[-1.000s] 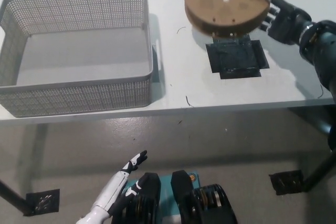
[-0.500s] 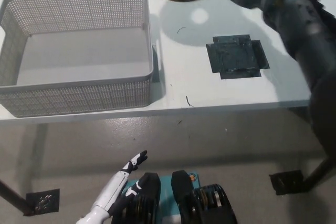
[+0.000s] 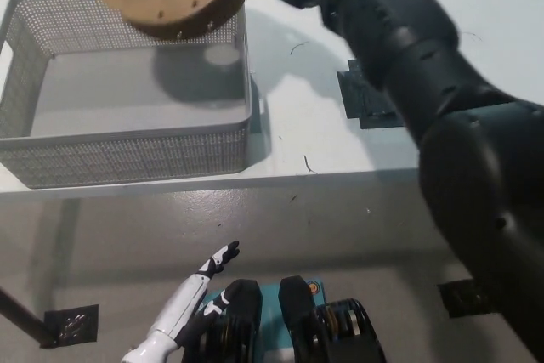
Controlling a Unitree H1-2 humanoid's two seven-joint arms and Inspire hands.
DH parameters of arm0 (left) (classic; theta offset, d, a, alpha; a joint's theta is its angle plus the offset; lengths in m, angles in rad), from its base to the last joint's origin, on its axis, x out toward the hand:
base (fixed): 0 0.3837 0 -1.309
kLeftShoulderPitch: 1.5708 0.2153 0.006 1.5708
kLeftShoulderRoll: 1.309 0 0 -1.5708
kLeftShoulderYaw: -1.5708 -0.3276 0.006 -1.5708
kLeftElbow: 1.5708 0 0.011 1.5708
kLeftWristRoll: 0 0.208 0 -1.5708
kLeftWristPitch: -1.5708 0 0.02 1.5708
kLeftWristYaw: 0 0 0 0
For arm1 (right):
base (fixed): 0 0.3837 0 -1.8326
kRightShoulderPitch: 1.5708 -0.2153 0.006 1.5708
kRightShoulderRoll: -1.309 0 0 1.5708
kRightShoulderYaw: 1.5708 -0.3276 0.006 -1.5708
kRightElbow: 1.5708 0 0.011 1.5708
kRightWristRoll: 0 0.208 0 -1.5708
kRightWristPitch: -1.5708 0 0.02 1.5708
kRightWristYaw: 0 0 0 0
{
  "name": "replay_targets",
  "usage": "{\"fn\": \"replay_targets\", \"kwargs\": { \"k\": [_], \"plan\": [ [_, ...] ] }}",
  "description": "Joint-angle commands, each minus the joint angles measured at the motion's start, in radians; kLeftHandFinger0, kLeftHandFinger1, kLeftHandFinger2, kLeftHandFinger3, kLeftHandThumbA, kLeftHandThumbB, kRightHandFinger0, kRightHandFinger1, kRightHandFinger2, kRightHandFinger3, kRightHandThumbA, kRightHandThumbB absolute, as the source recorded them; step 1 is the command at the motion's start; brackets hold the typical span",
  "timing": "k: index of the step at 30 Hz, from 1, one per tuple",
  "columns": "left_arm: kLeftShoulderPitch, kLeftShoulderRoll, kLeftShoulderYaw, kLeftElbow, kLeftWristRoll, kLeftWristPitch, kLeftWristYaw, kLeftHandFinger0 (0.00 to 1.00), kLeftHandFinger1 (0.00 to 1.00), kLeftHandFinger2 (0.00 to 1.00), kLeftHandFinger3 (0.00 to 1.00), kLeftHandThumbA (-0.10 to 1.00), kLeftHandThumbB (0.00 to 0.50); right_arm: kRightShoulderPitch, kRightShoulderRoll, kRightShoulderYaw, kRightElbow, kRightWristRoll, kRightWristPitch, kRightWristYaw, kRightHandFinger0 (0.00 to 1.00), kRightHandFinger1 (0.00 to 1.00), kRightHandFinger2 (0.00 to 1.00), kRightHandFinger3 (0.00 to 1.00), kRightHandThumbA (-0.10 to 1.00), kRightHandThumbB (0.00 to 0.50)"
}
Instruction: Use the right hand to pick up a 3d printing filament and place it into a container on the left side
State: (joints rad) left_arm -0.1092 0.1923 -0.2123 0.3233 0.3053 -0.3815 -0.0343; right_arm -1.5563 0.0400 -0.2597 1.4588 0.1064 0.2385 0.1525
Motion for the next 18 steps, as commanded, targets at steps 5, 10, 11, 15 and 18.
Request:
{"fn": "replay_targets", "kwargs": {
  "k": [5,10,11,15,18],
  "plan": [
    [-0.024,0.022,-0.004,-0.038,0.009,-0.01,-0.021,1.0,1.0,1.0,1.0,1.0,0.199,-0.131,0.064,0.308,-0.049,-0.205,-0.143,-0.05,0.07,0.44,0.77,0.29,-0.1,0.182],
    [-0.018,0.022,-0.004,-0.038,-0.011,-0.013,-0.036,1.0,1.0,1.0,1.0,1.0,0.173,-0.122,0.112,0.398,-0.043,-0.219,-0.136,-0.051,0.05,0.48,0.86,0.44,-0.1,0.173],
    [-0.018,0.022,-0.005,-0.036,-0.013,-0.018,-0.039,1.0,1.0,1.0,1.0,1.0,0.172,-0.12,0.119,0.418,-0.043,-0.233,-0.141,-0.055,0.05,0.48,0.86,0.42,-0.1,0.174],
    [-0.022,0.017,-0.005,-0.033,-0.007,-0.013,-0.042,1.0,1.0,1.0,1.0,1.0,0.185,-0.107,0.15,0.506,-0.039,-0.288,-0.163,-0.07,0.01,0.31,0.66,0.48,-0.1,0.165],
    [-0.027,0.017,-0.008,-0.037,-0.001,-0.006,-0.048,1.0,1.0,1.0,1.0,1.0,0.186,-0.088,0.167,0.536,-0.036,-0.304,-0.183,-0.073,0.0,0.35,0.7,0.3,-0.1,0.194]
  ]
}}
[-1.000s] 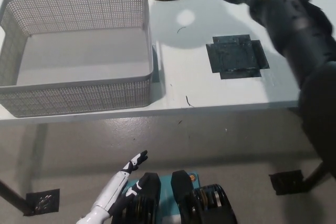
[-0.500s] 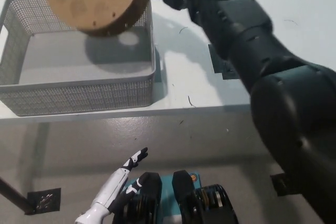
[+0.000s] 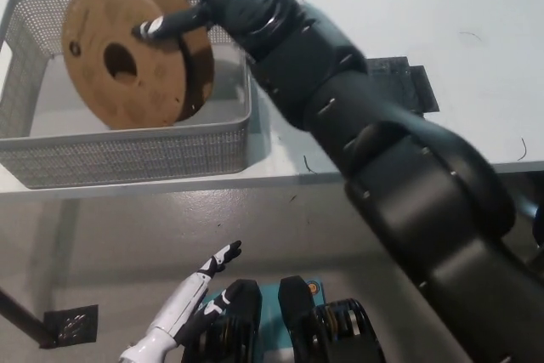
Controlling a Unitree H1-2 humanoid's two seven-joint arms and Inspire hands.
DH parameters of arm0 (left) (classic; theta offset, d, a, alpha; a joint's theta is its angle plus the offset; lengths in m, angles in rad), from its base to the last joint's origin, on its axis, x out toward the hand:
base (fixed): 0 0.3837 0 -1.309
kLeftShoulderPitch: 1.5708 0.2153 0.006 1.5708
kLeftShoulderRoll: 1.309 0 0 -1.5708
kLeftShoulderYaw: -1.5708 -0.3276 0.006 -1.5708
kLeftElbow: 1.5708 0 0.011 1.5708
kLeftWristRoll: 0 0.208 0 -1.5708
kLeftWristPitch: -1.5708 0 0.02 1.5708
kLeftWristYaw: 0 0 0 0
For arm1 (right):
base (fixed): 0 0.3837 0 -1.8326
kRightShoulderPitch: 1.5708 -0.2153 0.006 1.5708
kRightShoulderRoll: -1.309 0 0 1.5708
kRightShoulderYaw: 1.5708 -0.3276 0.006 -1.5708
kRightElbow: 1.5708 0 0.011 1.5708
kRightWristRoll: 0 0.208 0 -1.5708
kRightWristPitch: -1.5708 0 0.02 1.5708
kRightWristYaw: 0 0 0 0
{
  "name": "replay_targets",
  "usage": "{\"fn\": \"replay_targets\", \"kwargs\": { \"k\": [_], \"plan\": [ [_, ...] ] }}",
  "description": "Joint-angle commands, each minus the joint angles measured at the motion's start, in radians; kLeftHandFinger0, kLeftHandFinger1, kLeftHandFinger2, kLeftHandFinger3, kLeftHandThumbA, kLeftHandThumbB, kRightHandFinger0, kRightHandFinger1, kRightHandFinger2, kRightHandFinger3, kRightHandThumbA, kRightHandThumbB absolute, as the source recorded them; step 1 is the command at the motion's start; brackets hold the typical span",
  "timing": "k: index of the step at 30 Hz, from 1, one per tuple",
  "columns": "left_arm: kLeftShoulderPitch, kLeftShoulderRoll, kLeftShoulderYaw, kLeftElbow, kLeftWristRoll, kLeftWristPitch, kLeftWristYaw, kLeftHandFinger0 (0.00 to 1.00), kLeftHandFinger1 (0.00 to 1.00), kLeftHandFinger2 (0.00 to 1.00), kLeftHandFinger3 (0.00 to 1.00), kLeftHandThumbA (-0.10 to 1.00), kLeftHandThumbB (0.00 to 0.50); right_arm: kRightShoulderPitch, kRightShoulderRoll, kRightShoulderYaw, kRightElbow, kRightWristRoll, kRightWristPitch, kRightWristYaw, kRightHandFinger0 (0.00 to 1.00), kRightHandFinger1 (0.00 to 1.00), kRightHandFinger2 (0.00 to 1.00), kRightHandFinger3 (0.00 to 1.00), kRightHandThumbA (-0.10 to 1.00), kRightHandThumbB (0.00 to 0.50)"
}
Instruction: Use the right hand to pick up a 3d printing filament and place it into a container on the left side
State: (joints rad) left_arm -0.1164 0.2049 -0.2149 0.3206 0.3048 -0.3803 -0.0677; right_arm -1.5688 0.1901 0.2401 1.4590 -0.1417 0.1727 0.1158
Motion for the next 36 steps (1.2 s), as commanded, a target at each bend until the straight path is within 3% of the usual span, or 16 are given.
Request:
{"fn": "replay_targets", "kwargs": {
  "k": [1,3,5,6,7,8,9,11,18,22,25,26,28,31,33,36],
  "plan": [
    [-0.02,0.004,-0.006,-0.037,-0.001,-0.005,-0.016,1.0,1.0,1.0,1.0,1.0,0.186,-0.071,0.019,0.05,-0.035,-0.067,-0.124,-0.037,0.0,0.36,0.7,0.31,-0.1,0.195],
    [-0.024,0.003,-0.006,-0.038,-0.004,-0.002,-0.022,1.0,1.0,1.0,1.0,1.0,0.185,-0.065,0.023,0.058,-0.032,-0.069,-0.115,-0.041,0.0,0.38,0.71,0.38,-0.1,0.198],
    [-0.034,0.004,-0.006,-0.026,-0.001,-0.014,-0.02,1.0,1.0,1.0,1.0,1.0,0.183,-0.052,0.019,0.061,-0.027,-0.067,-0.1,0.003,0.02,0.43,0.78,0.64,-0.1,0.215],
    [-0.034,0.004,-0.006,-0.028,-0.002,-0.01,-0.023,1.0,1.0,1.0,1.0,1.0,0.188,-0.052,0.017,0.061,-0.026,-0.066,-0.087,0.021,0.31,0.71,1.0,1.0,0.07,0.257],
    [-0.033,0.004,-0.006,-0.031,-0.004,-0.006,-0.026,1.0,1.0,1.0,1.0,1.0,0.189,-0.052,0.015,0.058,-0.025,-0.063,-0.07,0.037,0.39,0.71,1.0,1.0,0.14,0.274],
    [-0.032,0.004,-0.006,-0.032,-0.01,-0.006,-0.029,1.0,1.0,1.0,1.0,1.0,0.179,-0.051,0.01,0.063,-0.025,-0.066,-0.066,0.077,0.75,1.0,1.0,1.0,0.3,0.26],
    [-0.032,0.004,-0.005,-0.033,-0.014,-0.002,-0.033,1.0,1.0,1.0,1.0,1.0,0.182,-0.05,0.001,0.083,-0.022,-0.082,-0.074,0.128,0.93,1.0,1.0,1.0,0.44,0.288],
    [-0.035,0.005,-0.006,-0.033,-0.01,-0.004,-0.033,1.0,1.0,1.0,1.0,1.0,0.184,-0.049,-0.005,0.094,-0.022,-0.092,-0.077,0.13,1.0,1.0,1.0,1.0,0.5,0.317],
    [-0.038,0.006,-0.007,-0.031,0.0,0.006,-0.04,1.0,1.0,1.0,1.0,1.0,0.193,-0.054,-0.061,0.095,-0.029,-0.085,-0.088,0.116,1.0,1.0,1.0,1.0,0.88,0.499],
    [-0.038,0.004,-0.007,-0.03,-0.006,0.007,-0.044,1.0,1.0,1.0,1.0,1.0,0.185,-0.076,-0.11,-0.066,-0.052,0.042,-0.134,0.138,1.0,1.0,1.0,1.0,0.82,0.481],
    [-0.041,0.004,-0.009,-0.019,-0.001,-0.001,-0.04,1.0,1.0,1.0,1.0,1.0,0.19,-0.135,-0.169,-0.116,-0.078,0.049,-0.152,0.184,1.0,1.0,1.0,1.0,1.0,0.469],
    [-0.041,0.003,-0.008,-0.02,-0.006,0.012,-0.046,1.0,1.0,1.0,1.0,1.0,0.199,-0.15,-0.193,-0.174,-0.102,0.095,-0.184,0.176,1.0,1.0,1.0,1.0,0.93,0.46],
    [-0.039,0.002,-0.007,-0.023,-0.007,0.014,-0.044,1.0,1.0,1.0,1.0,1.0,0.187,-0.177,-0.22,-0.233,-0.113,0.14,-0.135,0.209,1.0,1.0,1.0,1.0,0.95,0.5],
    [-0.036,-0.001,-0.006,-0.018,-0.004,0.008,-0.035,1.0,1.0,1.0,1.0,1.0,0.182,-0.201,-0.275,-0.275,-0.147,0.148,-0.097,0.267,1.0,1.0,1.0,1.0,1.0,0.5],
    [-0.032,-0.002,-0.009,-0.016,0.002,0.007,-0.033,1.0,1.0,1.0,1.0,1.0,0.18,-0.181,-0.304,-0.314,-0.2,0.176,-0.08,0.276,1.0,1.0,1.0,1.0,0.9,0.5],
    [-0.027,-0.004,-0.01,-0.013,0.001,0.004,-0.032,1.0,1.0,1.0,1.0,1.0,0.187,-0.128,-0.353,-0.323,-0.334,0.194,-0.075,0.361,1.0,1.0,1.0,1.0,1.0,0.476]
  ]
}}
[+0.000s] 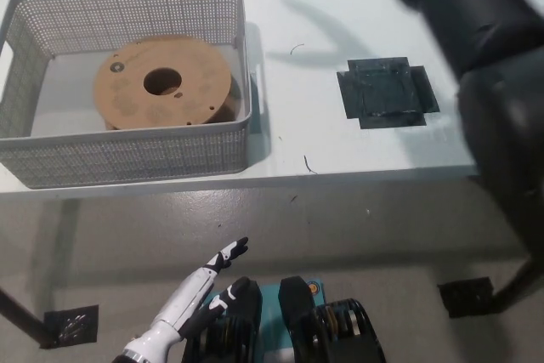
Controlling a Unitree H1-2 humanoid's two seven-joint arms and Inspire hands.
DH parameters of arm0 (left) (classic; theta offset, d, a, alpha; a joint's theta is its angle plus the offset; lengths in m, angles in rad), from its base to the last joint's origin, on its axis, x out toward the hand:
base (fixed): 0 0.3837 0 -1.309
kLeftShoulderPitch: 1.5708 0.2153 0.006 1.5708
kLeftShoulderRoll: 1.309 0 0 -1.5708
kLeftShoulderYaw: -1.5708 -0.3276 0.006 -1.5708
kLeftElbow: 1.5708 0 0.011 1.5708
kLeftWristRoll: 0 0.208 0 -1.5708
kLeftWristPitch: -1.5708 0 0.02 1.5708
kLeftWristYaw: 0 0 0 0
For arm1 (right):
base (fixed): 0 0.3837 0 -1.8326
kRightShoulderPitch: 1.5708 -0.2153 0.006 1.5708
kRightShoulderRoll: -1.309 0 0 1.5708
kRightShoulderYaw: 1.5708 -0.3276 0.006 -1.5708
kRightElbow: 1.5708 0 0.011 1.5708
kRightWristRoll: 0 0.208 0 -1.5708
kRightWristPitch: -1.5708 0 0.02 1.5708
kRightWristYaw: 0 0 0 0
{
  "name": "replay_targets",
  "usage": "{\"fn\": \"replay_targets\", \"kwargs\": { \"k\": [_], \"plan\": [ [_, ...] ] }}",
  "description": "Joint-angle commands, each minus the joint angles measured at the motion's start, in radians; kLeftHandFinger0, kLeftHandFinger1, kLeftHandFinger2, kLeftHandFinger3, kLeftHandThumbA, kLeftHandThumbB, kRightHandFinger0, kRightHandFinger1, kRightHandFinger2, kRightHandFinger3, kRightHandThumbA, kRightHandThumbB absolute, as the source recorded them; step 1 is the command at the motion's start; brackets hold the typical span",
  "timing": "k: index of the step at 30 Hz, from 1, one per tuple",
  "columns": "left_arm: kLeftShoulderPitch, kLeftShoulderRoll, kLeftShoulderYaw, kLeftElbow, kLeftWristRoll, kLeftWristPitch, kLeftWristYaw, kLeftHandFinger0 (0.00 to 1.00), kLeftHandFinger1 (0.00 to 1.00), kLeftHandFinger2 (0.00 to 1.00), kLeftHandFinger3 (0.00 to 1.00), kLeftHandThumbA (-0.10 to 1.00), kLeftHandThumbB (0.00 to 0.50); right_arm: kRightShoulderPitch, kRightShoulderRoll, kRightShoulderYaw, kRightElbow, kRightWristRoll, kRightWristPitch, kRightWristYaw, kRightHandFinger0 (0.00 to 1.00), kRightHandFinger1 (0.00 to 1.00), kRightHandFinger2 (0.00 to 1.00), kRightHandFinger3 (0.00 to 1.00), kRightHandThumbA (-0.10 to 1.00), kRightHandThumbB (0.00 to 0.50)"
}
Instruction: Use the right hand to pick up a 3d printing filament and place it into a container on the left side
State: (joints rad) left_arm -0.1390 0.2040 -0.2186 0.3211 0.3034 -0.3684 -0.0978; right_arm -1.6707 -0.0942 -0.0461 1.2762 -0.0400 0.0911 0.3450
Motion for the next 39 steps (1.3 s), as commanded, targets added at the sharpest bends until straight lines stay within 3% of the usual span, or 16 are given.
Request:
{"fn": "replay_targets", "kwargs": {
  "k": [1,3,4,5,8,12,14,17,19,21,24,26,28,33,37,39],
  "plan": [
    [-0.005,-0.003,-0.005,-0.014,-0.003,-0.007,-0.005,1.0,1.0,1.0,1.0,1.0,0.193,-0.008,-0.084,-0.057,-0.204,0.126,0.065,0.167,1.0,1.0,1.0,1.0,0.96,0.487],
    [-0.008,-0.004,-0.003,-0.015,-0.009,-0.006,-0.007,1.0,1.0,1.0,1.0,1.0,0.196,0.062,-0.112,-0.101,-0.384,0.197,0.154,0.201,1.0,1.0,1.0,1.0,0.85,0.499],
    [-0.01,-0.001,-0.003,-0.013,-0.005,-0.012,-0.004,1.0,1.0,1.0,1.0,1.0,0.187,0.119,-0.116,-0.141,-0.517,0.251,0.205,0.196,1.0,1.0,1.0,1.0,0.76,0.482],
    [-0.012,-0.003,-0.002,-0.012,-0.006,-0.013,-0.003,1.0,1.0,1.0,1.0,1.0,0.18,0.139,-0.121,-0.144,-0.57,0.259,0.217,0.197,1.0,1.0,1.0,1.0,0.78,0.455],
    [-0.014,-0.007,0.004,-0.006,-0.014,-0.015,0.001,1.0,1.0,1.0,1.0,1.0,0.174,0.254,-0.146,-0.164,-0.841,0.298,0.298,0.185,1.0,1.0,1.0,1.0,0.81,0.468],
    [-0.012,-0.01,0.005,0.0,-0.006,-0.032,0.015,1.0,1.0,1.0,1.0,1.0,0.149,0.462,-0.216,-0.132,-1.249,0.223,0.262,0.158,1.0,1.0,1.0,1.0,1.0,0.44],
    [-0.013,-0.011,0.007,0.005,-0.011,-0.038,0.016,1.0,1.0,1.0,1.0,1.0,0.153,0.556,-0.255,-0.126,-1.413,0.18,0.222,0.155,1.0,1.0,1.0,1.0,0.99,0.435],
    [-0.02,-0.013,0.012,0.018,-0.003,-0.047,0.031,1.0,1.0,1.0,1.0,1.0,0.162,0.673,-0.283,-0.161,-1.626,0.206,0.26,0.147,1.0,1.0,1.0,1.0,0.94,0.483],
    [-0.02,-0.011,0.014,0.019,-0.007,-0.046,0.029,1.0,1.0,1.0,1.0,1.0,0.18,0.763,-0.3,-0.164,-1.758,0.174,0.212,0.142,1.0,1.0,1.0,1.0,1.0,0.404],
    [-0.02,-0.013,0.013,0.019,-0.007,-0.048,0.031,1.0,1.0,1.0,1.0,1.0,0.189,0.847,-0.304,-0.172,-1.862,0.132,0.175,0.128,1.0,1.0,1.0,1.0,1.0,0.392],
    [-0.024,-0.027,0.02,0.048,-0.005,-0.089,0.061,1.0,1.0,1.0,1.0,1.0,0.248,0.991,-0.261,-0.172,-1.991,0.108,0.102,0.099,1.0,1.0,1.0,1.0,1.0,0.361],
    [-0.022,-0.031,0.025,0.053,-0.008,-0.1,0.072,1.0,1.0,1.0,1.0,1.0,0.277,1.064,-0.235,-0.152,-2.038,0.084,0.082,0.088,1.0,1.0,1.0,1.0,1.0,0.366],
    [-0.02,-0.036,0.029,0.049,-0.02,-0.102,0.089,1.0,1.0,1.0,1.0,1.0,0.293,1.214,-0.162,-0.127,-2.073,0.12,0.035,0.066,1.0,1.0,1.0,1.0,0.96,0.408],
    [-0.024,-0.031,0.023,0.039,-0.028,-0.102,0.118,1.0,1.0,1.0,1.0,1.0,0.286,1.39,-0.076,-0.044,-2.057,0.069,-0.098,0.055,1.0,1.0,1.0,1.0,0.99,0.396],
    [-0.031,-0.03,0.026,0.043,-0.043,-0.102,0.113,1.0,1.0,1.0,1.0,1.0,0.307,1.536,-0.013,-0.013,-1.973,0.037,-0.22,0.026,1.0,1.0,1.0,1.0,1.0,0.332],
    [-0.033,-0.03,0.029,0.043,-0.046,-0.102,0.11,1.0,1.0,1.0,1.0,1.0,0.307,1.575,0.007,-0.003,-1.941,0.003,-0.264,0.009,1.0,1.0,1.0,1.0,1.0,0.328]
  ]
}}
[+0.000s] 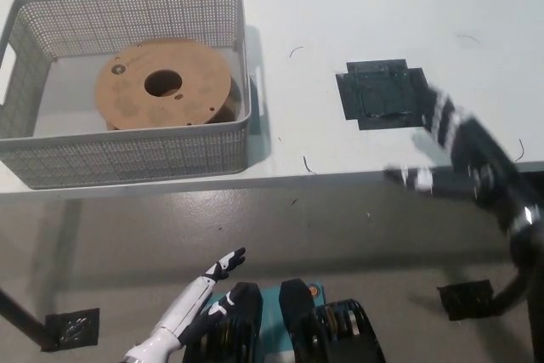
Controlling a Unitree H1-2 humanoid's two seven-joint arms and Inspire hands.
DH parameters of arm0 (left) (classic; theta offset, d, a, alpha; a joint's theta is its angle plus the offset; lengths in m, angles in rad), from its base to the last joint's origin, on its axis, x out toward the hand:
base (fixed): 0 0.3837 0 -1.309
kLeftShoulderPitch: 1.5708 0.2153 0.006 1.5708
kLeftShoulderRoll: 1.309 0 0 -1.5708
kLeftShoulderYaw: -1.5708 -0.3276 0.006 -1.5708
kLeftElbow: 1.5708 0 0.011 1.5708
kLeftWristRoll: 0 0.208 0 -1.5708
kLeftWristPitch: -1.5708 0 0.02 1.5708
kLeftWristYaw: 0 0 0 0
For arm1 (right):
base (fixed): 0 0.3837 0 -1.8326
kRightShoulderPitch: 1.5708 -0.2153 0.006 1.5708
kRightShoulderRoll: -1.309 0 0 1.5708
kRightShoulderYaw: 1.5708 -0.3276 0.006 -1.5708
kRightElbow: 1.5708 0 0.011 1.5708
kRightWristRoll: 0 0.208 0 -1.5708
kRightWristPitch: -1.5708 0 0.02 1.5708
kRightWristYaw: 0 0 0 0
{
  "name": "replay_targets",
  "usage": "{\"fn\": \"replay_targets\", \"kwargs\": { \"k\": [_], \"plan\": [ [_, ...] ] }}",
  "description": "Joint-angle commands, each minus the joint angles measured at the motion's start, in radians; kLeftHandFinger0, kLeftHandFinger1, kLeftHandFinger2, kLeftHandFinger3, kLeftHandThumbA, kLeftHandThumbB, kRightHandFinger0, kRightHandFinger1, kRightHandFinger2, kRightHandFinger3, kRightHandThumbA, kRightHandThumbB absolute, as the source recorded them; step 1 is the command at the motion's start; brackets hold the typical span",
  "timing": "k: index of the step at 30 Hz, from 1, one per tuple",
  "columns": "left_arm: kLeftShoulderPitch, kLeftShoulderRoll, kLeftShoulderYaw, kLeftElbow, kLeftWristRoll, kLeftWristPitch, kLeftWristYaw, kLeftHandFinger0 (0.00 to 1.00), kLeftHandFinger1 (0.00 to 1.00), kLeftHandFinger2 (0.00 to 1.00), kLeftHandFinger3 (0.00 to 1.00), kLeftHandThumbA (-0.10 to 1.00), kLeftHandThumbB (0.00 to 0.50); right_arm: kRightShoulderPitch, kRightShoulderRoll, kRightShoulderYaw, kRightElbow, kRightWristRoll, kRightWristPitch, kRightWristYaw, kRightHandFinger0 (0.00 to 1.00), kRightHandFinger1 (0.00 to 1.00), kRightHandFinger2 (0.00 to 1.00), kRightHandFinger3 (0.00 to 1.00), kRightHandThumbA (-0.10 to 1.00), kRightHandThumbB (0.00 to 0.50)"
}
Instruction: Use the right hand to pick up a 3d printing filament and place it into a container on the left side
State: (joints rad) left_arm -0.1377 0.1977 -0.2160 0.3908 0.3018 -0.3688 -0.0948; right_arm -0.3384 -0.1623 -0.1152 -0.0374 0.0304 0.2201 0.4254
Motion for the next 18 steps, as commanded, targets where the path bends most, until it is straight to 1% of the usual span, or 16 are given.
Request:
{"fn": "replay_targets", "kwargs": {
  "k": [1,4,5,7,8,11,12,14,15,16,18],
  "plan": [
    [-0.036,-0.023,0.028,-0.03,-0.039,-0.101,0.11,1.0,1.0,1.0,1.0,1.0,0.309,0.283,0.097,0.077,-0.583,-0.071,-0.419,-0.082,1.0,1.0,1.0,1.0,1.0,0.305],
    [-0.043,-0.023,0.029,-0.029,-0.031,-0.101,0.111,1.0,1.0,1.0,1.0,1.0,0.311,0.324,0.142,0.089,-0.486,-0.04,-0.44,-0.096,1.0,1.0,1.0,1.0,1.0,0.296],
    [-0.045,-0.025,0.03,-0.029,-0.029,-0.101,0.111,1.0,1.0,1.0,1.0,1.0,0.296,0.333,0.152,0.098,-0.455,-0.037,-0.432,-0.097,1.0,1.0,1.0,1.0,1.0,0.309],
    [-0.047,-0.028,0.034,-0.026,-0.016,-0.101,0.111,1.0,1.0,1.0,1.0,1.0,0.287,0.341,0.168,0.116,-0.388,-0.042,-0.451,-0.095,1.0,1.0,1.0,1.0,1.0,0.287],
    [-0.048,-0.03,0.038,-0.024,-0.014,-0.101,0.11,1.0,1.0,1.0,1.0,1.0,0.282,0.338,0.177,0.128,-0.35,-0.059,-0.461,-0.098,1.0,1.0,1.0,1.0,1.0,0.263],
    [-0.049,-0.031,0.039,-0.027,-0.01,-0.101,0.111,1.0,1.0,1.0,1.0,1.0,0.27,0.315,0.188,0.15,-0.249,-0.112,-0.508,-0.119,1.0,1.0,1.0,1.0,1.0,0.235],
    [-0.051,-0.029,0.039,-0.028,-0.005,-0.101,0.112,1.0,1.0,1.0,1.0,1.0,0.262,0.3,0.189,0.156,-0.192,-0.127,-0.526,-0.126,1.0,1.0,1.0,1.0,1.0,0.211],
    [-0.053,-0.028,0.04,-0.03,-0.002,-0.101,0.111,1.0,1.0,1.0,1.0,1.0,0.261,0.286,0.182,0.164,-0.139,-0.151,-0.516,-0.136,1.0,1.0,1.0,1.0,1.0,0.209],
    [-0.055,-0.029,0.039,-0.029,-0.001,-0.101,0.112,1.0,1.0,1.0,1.0,1.0,0.261,0.272,0.178,0.166,-0.078,-0.17,-0.518,-0.149,1.0,1.0,1.0,1.0,1.0,0.193],
    [-0.06,-0.027,0.041,-0.028,-0.003,-0.101,0.11,1.0,1.0,1.0,1.0,1.0,0.256,0.253,0.175,0.169,-0.016,-0.192,-0.519,-0.169,1.0,1.0,1.0,1.0,0.97,0.171],
    [-0.063,-0.024,0.045,-0.027,-0.006,-0.101,0.109,1.0,1.0,1.0,1.0,1.0,0.259,0.235,0.169,0.175,0.045,-0.216,-0.518,-0.188,1.0,1.0,1.0,1.0,0.96,0.166]
  ]
}}
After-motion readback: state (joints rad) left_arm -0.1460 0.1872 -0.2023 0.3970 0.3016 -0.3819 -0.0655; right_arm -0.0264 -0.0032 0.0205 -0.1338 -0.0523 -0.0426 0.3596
